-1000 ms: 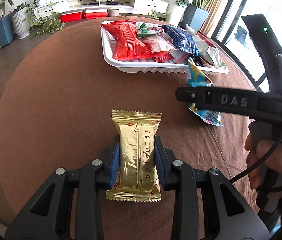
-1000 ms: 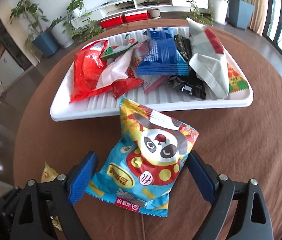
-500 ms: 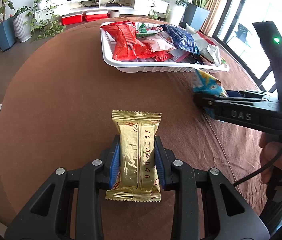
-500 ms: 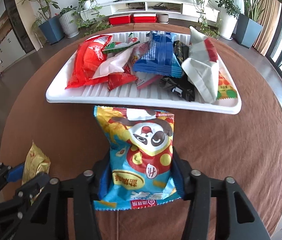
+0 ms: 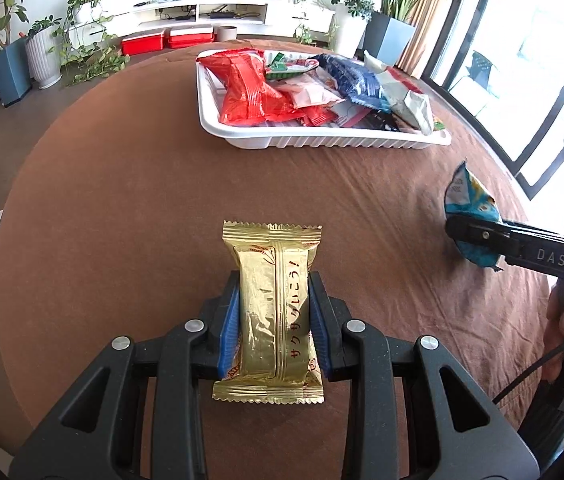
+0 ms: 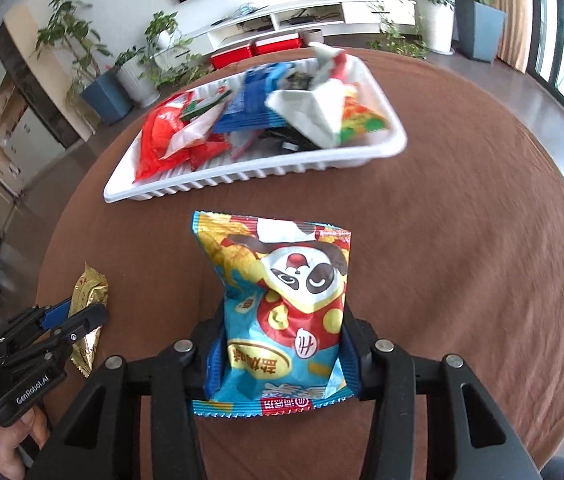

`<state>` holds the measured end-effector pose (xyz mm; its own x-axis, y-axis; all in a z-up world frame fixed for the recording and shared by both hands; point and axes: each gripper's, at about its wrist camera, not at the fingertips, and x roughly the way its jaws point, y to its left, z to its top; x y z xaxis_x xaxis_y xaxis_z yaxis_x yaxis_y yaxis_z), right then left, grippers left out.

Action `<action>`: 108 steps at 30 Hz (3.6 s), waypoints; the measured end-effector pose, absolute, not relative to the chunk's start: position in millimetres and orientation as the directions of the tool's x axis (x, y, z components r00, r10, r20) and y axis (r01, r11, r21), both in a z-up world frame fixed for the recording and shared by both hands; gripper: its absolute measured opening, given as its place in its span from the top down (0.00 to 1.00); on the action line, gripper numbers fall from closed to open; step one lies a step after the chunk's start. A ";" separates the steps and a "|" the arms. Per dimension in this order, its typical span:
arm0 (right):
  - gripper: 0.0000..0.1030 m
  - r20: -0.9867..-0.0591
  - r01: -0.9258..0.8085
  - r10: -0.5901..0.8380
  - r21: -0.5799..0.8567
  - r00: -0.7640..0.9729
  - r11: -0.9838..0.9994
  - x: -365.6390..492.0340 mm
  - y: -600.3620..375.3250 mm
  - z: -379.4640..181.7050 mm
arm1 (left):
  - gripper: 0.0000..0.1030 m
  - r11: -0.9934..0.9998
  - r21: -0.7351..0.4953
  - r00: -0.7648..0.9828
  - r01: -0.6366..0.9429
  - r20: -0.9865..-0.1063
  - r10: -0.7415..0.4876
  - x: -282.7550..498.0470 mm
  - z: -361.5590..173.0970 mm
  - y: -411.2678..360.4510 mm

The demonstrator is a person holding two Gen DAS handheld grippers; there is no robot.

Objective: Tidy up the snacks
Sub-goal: 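Carry the gold bar into the tray with the left tool while the right tool carries the panda bag, then open both tools and release the gold bar and panda bag in the tray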

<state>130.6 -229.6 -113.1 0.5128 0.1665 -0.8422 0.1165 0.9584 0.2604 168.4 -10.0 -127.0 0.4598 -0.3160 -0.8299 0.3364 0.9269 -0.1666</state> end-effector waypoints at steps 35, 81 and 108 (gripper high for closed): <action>0.52 -0.763 -0.008 0.236 0.290 0.602 0.957 286.7 -239.6 -28.9 | 0.72 0.881 -0.289 0.540 0.373 -0.705 -0.460 331.1 -20.0 -66.7; 0.49 -0.842 0.044 0.130 0.180 0.523 0.983 333.6 -230.6 -90.3 | 0.63 0.901 -0.303 0.469 0.312 -0.775 -0.423 405.3 -130.5 -88.7; 0.33 -0.794 0.062 0.153 0.234 0.589 0.970 311.3 -238.8 -65.0 | 0.18 0.906 -0.285 0.550 0.314 -0.723 -0.418 342.8 -78.7 -69.1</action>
